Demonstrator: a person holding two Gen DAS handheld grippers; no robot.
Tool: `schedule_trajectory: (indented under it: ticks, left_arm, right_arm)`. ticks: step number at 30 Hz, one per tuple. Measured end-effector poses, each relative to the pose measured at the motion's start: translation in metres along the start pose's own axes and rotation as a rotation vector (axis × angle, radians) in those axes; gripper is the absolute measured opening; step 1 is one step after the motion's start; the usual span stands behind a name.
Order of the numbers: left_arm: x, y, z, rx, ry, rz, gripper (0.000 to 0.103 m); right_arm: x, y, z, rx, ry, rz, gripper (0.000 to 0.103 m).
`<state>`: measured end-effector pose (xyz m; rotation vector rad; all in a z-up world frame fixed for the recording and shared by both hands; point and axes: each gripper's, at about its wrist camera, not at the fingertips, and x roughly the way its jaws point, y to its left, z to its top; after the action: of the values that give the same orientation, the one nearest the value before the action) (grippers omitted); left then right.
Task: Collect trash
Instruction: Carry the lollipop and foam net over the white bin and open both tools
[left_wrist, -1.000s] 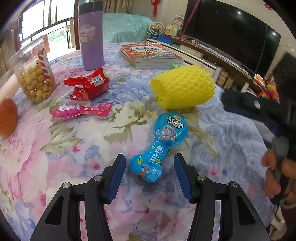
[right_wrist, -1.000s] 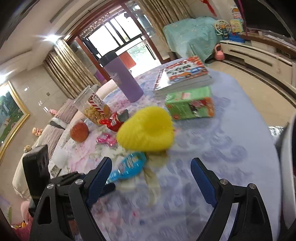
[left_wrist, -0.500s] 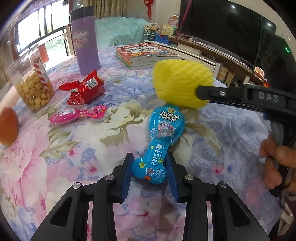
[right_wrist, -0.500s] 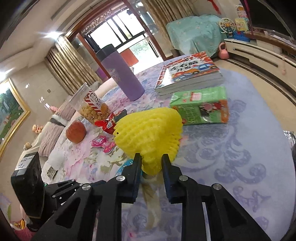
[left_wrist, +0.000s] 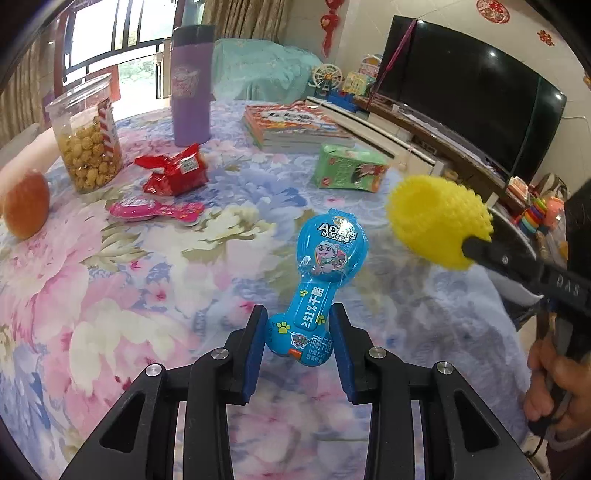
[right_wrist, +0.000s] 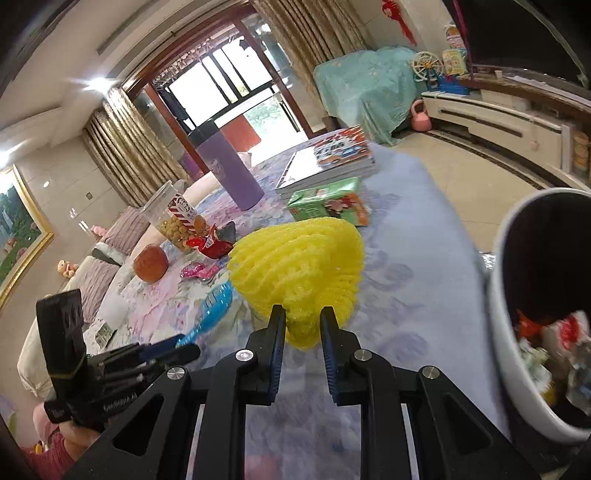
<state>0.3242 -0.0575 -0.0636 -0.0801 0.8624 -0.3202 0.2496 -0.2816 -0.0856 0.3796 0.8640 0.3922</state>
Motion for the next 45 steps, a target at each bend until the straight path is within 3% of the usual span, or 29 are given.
schedule_trajectory:
  ticks: [19, 45]
  left_arm:
    - [-0.015, -0.089, -0.006, 0.115, -0.009, -0.108, 0.033]
    - [0.004, -0.169, 0.018, 0.230, -0.013, -0.158, 0.033]
  right_arm:
    - [-0.088, -0.044, -0.033, 0.077, -0.103, -0.141, 0.019]
    - [-0.138, -0.092, -0.037, 0.114, -0.192, -0.236, 0.016]
